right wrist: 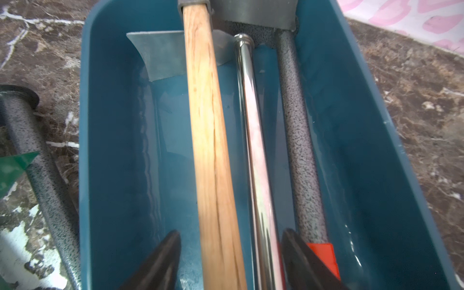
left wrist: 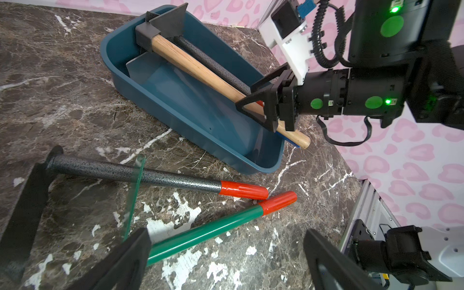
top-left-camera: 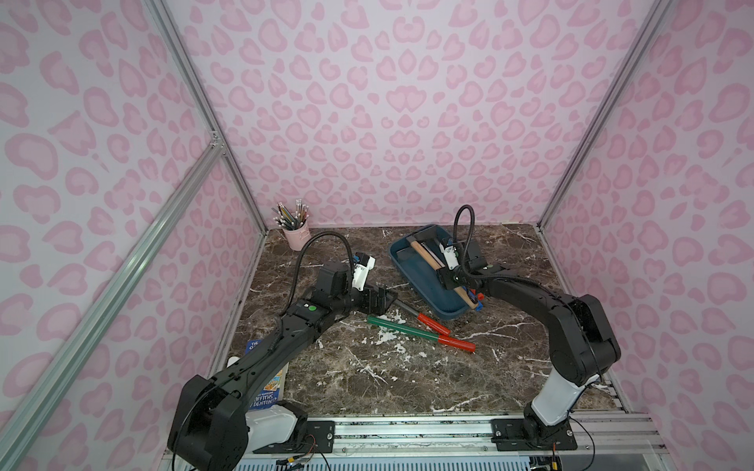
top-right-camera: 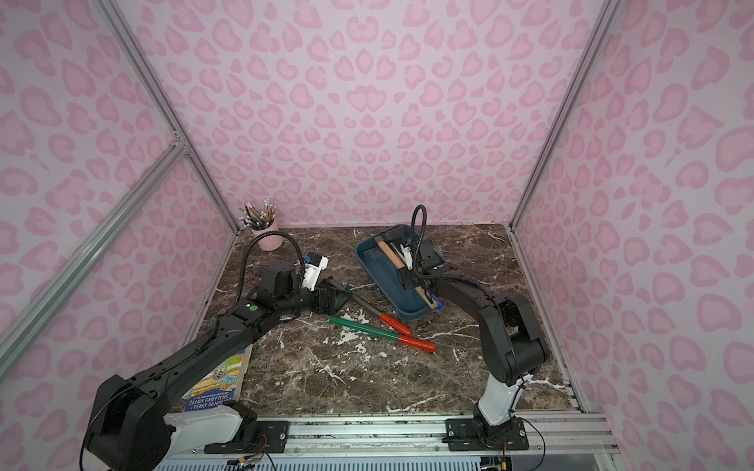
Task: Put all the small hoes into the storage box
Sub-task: Place the hoe in the storage box, then pick up the hoe from the center of the board.
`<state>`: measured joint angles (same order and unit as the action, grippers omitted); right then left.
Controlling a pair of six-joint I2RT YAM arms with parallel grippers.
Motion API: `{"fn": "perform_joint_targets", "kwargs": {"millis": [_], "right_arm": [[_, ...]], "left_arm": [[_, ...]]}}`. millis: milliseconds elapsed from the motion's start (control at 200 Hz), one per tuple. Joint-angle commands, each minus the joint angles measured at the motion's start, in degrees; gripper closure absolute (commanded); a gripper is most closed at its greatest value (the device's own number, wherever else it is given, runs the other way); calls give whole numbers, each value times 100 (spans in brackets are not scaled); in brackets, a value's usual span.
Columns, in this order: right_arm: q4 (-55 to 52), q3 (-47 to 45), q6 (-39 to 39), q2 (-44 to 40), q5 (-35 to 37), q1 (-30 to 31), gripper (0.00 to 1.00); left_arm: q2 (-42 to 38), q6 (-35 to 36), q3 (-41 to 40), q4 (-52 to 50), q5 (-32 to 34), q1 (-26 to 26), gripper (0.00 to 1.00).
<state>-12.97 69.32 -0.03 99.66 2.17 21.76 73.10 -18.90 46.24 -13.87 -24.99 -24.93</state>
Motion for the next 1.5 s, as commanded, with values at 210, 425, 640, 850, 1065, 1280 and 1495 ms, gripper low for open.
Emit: {"fn": "perform_joint_targets", "kwargs": {"millis": [210,425,640,850,1065,1280,1495], "right_arm": [[-70,-85,-92,-511,218,324,25],[-317,-222,-12,-929,337,639,24],[-645,-424,80,-1309,380,1025,26],[-818,-696,273,-1556,85,1177,29],[-953,-1001,271,-1616,-175,1426,33],[-996,-1278,346,-1659,-426,1681,36],[-982,-1462,337,-1574,-697,1852,40]], "left_arm": [[-15,39,-250,318,169,-80,1],[-42,-164,-404,448,290,-130,1],[-25,-469,-578,659,300,-144,1],[-20,-896,-699,913,345,-144,1],[22,-1149,-717,904,545,-150,1],[90,-1316,-634,745,755,-145,1],[107,-1297,-570,719,746,-145,1]]}}
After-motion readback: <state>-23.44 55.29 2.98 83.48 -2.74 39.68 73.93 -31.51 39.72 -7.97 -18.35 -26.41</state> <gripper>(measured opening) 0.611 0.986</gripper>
